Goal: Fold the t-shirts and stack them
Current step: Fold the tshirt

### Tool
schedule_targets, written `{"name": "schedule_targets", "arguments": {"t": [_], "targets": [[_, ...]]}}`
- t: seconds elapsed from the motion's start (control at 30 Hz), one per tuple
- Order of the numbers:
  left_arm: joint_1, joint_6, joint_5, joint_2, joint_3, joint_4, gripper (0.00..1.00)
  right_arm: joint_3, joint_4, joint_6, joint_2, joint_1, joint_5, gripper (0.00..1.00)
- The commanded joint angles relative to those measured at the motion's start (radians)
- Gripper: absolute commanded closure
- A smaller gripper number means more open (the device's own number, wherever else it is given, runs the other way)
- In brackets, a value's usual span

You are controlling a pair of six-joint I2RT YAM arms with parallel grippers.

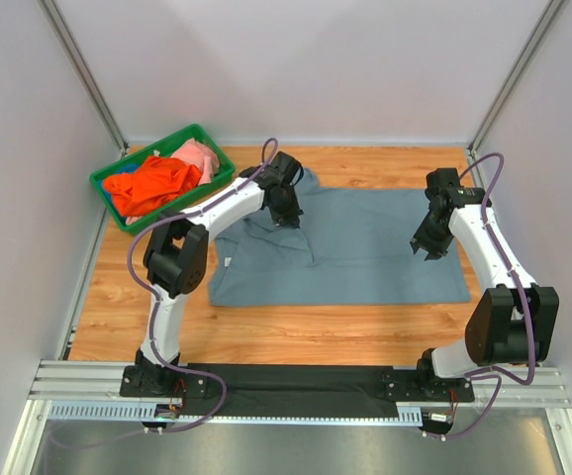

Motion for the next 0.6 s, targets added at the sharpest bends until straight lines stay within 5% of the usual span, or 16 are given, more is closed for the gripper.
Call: {"name": "schedule_targets", "arguments": {"t": [0.0, 0.2, 0.37, 0.57], "targets": [[-0.003, 0.089, 0.041, 0.024, 0.065, 0.106, 1.0, 0.011, 0.032, -0.017, -0.006, 0.0, 0.019, 0.66], [-0.011, 0.193, 0.112, 0.074, 0.146, 0.157, 0.95, 0.016, 0.028, -0.015, 0.002, 0.0, 0.015, 0.66], [-0.009, 0.263, 0.055, 0.047, 0.232, 0.088, 0.56, 0.028, 0.022, -0.017, 0.005, 0.001, -0.004, 0.66], [-0.008, 0.284, -0.093, -0.088, 0.184, -0.122, 0.53, 0.008, 0.017, -0.013, 0.046, -0.009, 0.03, 0.66]]}}
